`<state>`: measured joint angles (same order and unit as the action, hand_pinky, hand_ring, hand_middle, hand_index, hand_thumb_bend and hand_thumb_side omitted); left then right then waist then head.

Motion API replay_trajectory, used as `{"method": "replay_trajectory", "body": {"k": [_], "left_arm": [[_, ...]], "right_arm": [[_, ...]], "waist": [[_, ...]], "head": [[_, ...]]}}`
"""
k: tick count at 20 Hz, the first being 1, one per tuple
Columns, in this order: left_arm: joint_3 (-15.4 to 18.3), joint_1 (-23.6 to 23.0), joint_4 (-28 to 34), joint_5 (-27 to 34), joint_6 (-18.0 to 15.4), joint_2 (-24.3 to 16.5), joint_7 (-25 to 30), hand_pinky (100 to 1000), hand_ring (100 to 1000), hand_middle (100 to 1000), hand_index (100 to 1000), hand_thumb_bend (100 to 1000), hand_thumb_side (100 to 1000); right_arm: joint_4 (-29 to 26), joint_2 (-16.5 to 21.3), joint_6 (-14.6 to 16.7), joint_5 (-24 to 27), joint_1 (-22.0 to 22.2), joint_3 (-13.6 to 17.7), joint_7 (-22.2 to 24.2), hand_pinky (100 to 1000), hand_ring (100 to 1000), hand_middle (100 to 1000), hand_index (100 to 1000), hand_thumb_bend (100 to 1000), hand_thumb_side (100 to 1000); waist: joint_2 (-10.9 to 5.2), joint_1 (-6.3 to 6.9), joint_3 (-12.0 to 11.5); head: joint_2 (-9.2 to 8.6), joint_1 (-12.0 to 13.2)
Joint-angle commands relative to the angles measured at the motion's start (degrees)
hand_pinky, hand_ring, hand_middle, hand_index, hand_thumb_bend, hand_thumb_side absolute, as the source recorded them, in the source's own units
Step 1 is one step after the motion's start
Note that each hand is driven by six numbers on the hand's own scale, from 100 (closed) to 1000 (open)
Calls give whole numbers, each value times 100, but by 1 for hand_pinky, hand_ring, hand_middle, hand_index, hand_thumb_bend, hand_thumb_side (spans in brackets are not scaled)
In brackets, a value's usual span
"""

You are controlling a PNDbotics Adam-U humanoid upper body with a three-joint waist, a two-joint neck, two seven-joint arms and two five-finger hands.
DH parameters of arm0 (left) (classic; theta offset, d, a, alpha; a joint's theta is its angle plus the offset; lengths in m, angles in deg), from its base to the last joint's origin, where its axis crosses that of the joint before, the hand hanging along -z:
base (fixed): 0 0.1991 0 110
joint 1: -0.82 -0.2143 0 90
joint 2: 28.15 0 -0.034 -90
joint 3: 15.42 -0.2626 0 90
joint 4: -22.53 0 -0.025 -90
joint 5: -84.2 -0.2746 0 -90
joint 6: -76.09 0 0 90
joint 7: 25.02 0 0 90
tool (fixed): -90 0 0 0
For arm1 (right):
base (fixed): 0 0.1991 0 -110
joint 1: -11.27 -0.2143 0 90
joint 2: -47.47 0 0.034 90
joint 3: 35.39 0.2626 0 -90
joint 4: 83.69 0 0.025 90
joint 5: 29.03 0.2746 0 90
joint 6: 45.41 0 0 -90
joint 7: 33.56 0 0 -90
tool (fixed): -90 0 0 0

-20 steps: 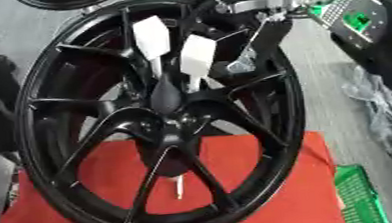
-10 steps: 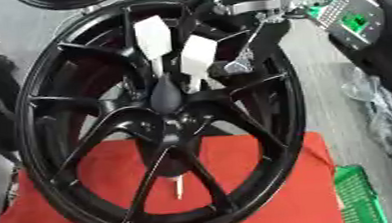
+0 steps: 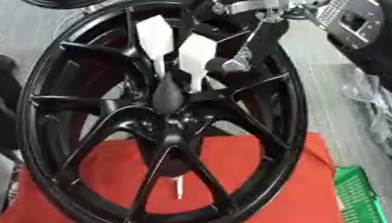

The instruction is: Pull the pin out of the wheel hub.

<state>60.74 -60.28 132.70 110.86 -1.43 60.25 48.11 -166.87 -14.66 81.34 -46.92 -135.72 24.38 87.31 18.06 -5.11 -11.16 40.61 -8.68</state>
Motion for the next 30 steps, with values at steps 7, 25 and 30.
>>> {"method": "replay_trajectory", "body": {"k": [7,25,30], "left_arm": [[22,106,67,-7,0,-24,-10,687,748,617,691,137,738],[14,112,59,-12,10,-33,-29,687,748,615,691,137,738],[84,102,59,-6,-28,-18,-83,687,748,615,691,139,732]], "right_arm": [[-1,73,693,10,-125,36,889,855,791,745,798,212,492],[136,6,360,606,-181,65,913,802,652,445,604,111,339],[142,-13,297,761,-270,63,832,783,602,353,522,100,315]], "waist": [[-114,-6,-21],[-118,-18,-16],[-130,-29,-22]], "head": [[-89,-16],[-108,-43],[-106,-60]]}}
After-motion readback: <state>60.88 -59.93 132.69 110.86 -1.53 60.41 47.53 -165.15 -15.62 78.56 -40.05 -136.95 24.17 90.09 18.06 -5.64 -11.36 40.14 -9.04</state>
